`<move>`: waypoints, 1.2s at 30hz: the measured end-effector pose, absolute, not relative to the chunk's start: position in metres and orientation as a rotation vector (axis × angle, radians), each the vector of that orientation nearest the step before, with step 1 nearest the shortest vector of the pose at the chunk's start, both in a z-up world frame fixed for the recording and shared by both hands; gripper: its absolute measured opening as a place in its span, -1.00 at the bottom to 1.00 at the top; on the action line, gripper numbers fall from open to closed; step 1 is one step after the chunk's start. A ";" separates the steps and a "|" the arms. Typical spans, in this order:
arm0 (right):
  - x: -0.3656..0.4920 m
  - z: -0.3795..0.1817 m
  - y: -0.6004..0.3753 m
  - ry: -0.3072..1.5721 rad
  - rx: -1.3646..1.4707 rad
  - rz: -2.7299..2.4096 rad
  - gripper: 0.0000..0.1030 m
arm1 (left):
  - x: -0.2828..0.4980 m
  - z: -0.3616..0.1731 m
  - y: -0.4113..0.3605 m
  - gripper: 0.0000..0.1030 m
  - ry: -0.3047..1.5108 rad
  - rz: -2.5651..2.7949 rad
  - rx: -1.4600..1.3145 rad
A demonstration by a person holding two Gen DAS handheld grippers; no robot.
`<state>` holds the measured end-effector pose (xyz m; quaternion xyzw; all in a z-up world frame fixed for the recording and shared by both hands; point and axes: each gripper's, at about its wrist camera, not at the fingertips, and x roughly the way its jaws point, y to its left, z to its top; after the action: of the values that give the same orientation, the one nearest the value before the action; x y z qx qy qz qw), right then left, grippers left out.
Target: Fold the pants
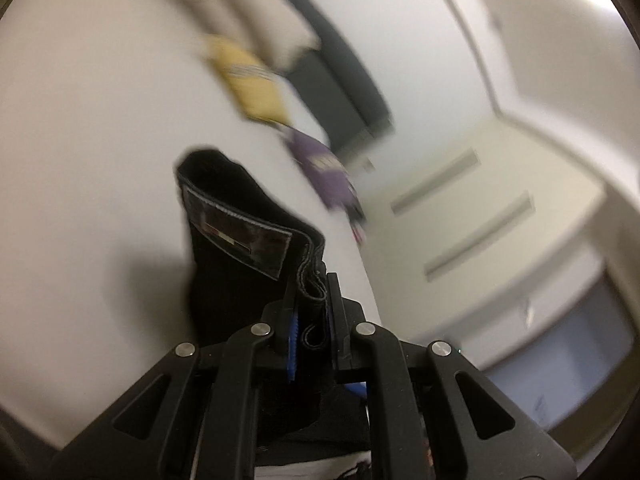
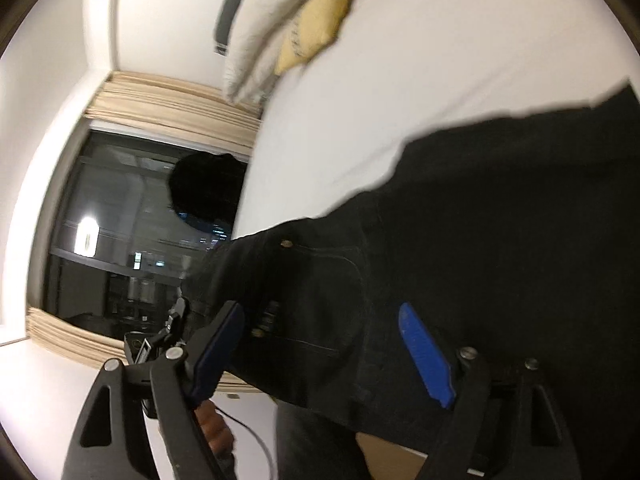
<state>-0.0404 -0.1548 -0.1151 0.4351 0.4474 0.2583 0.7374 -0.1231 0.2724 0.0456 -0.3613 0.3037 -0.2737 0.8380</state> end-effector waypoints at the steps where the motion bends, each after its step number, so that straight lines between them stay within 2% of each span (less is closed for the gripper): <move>1: -0.039 -0.105 -0.160 0.964 0.954 0.591 0.61 | -0.122 0.053 0.241 -0.83 0.653 -0.622 -0.692; 5: -0.033 -0.074 -0.171 0.943 0.906 0.685 0.73 | -0.127 0.038 0.151 -0.83 0.739 -0.749 -0.597; 8: -0.027 -0.073 -0.179 0.998 0.887 0.710 0.74 | -0.132 0.031 0.110 -0.83 0.780 -0.785 -0.501; 17: -0.016 -0.089 -0.185 1.077 0.846 0.627 0.77 | -0.148 0.033 0.057 -0.83 0.803 -0.804 -0.276; 19: -0.016 -0.091 -0.182 1.097 0.791 0.612 0.61 | -0.159 0.033 0.043 -0.83 0.798 -0.806 -0.237; 20: -0.016 -0.092 -0.183 1.098 0.773 0.609 0.46 | -0.165 0.031 0.038 -0.83 0.795 -0.808 -0.214; 22: -0.018 -0.095 -0.187 1.102 0.753 0.592 0.07 | -0.157 0.024 0.031 -0.83 0.791 -0.813 -0.187; 23: -0.018 -0.095 -0.189 1.106 0.742 0.577 -0.31 | -0.155 0.023 0.026 -0.83 0.791 -0.813 -0.179; 24: -0.019 -0.094 -0.194 1.100 0.742 0.569 -0.44 | -0.155 0.022 0.021 -0.83 0.796 -0.818 -0.178; 27: -0.028 -0.089 -0.207 1.071 0.713 0.561 -0.58 | -0.150 0.017 0.005 -0.83 0.803 -0.839 -0.169; 32: -0.047 -0.094 -0.244 1.021 0.728 0.539 -0.59 | -0.152 0.014 -0.041 -0.82 0.818 -0.892 -0.105; 36: -0.058 -0.115 -0.267 1.027 0.742 0.490 -0.59 | -0.154 -0.008 -0.075 -0.82 0.868 -0.913 -0.044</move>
<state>-0.0581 -0.2667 -0.1151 0.3430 0.4751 0.2266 0.7780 -0.1541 -0.0755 -0.0082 -0.0206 0.4057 -0.4267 0.8080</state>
